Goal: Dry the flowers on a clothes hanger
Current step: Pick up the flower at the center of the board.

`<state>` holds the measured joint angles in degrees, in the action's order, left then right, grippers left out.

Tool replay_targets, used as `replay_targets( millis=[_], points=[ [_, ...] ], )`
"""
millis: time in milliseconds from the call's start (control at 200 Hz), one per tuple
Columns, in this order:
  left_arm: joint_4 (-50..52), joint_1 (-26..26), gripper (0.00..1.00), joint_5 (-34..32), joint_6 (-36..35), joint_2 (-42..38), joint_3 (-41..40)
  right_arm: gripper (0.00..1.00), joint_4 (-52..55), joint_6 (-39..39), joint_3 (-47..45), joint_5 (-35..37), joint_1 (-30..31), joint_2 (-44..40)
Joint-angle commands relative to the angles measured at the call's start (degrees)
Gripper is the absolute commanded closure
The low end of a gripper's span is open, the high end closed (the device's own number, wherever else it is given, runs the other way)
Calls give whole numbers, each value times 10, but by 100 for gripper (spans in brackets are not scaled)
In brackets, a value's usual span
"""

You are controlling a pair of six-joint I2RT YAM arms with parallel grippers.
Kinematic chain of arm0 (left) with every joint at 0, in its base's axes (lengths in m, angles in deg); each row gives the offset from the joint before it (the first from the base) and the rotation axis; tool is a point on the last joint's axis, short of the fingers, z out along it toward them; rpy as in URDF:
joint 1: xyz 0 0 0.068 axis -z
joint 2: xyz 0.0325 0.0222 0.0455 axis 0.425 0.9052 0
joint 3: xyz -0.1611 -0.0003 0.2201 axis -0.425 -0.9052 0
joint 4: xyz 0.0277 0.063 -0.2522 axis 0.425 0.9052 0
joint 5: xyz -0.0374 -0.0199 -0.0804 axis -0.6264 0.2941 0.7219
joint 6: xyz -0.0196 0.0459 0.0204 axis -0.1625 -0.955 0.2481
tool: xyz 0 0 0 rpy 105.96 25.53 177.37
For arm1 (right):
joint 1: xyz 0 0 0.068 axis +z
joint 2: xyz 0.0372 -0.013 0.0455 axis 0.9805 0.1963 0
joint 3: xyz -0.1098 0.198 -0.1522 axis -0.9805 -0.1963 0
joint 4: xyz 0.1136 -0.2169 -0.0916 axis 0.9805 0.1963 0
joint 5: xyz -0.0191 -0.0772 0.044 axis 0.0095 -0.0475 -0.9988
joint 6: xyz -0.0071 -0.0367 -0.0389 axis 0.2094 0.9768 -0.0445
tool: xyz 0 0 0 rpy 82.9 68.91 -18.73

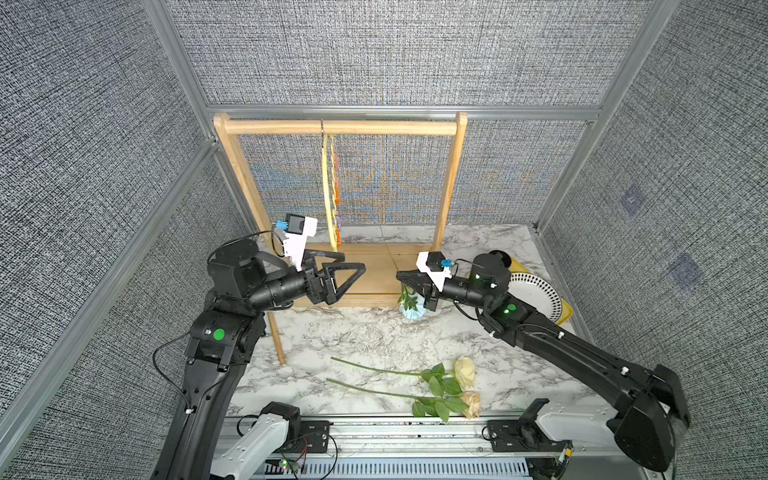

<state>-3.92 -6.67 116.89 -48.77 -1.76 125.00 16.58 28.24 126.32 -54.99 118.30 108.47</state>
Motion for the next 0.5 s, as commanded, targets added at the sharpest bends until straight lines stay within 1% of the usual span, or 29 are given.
replay_targets(
  millis=[0, 85, 120, 170, 240, 300, 400, 445, 496],
  points=[
    [1, 30, 8, -39, -33, 24, 15, 100, -47, -53, 10, -1, 12, 8],
    [10, 50, 18, -71, -49, 45, 29, 100, -56, -70, 14, 2, 23, 14],
    [14, 59, 28, -79, -59, 54, 34, 100, -59, -81, 16, 5, 24, 17],
    [18, 72, 36, -90, -72, 65, 42, 100, -60, -94, 21, -1, 27, 22],
    [23, 89, 39, -106, -84, 82, 54, 100, -63, -109, 25, -7, 28, 29],
    [24, 106, 44, -119, -94, 95, 62, 100, -69, -123, 25, -6, 29, 32],
    [31, 132, 45, -144, -120, 112, 73, 100, -63, -124, 31, -12, 29, 36],
    [36, 139, 47, -149, -127, 121, 79, 100, -57, -124, 36, -11, 28, 38],
    [44, 142, 54, -154, -130, 130, 86, 100, -54, -124, 39, -14, 29, 38]
  ],
)
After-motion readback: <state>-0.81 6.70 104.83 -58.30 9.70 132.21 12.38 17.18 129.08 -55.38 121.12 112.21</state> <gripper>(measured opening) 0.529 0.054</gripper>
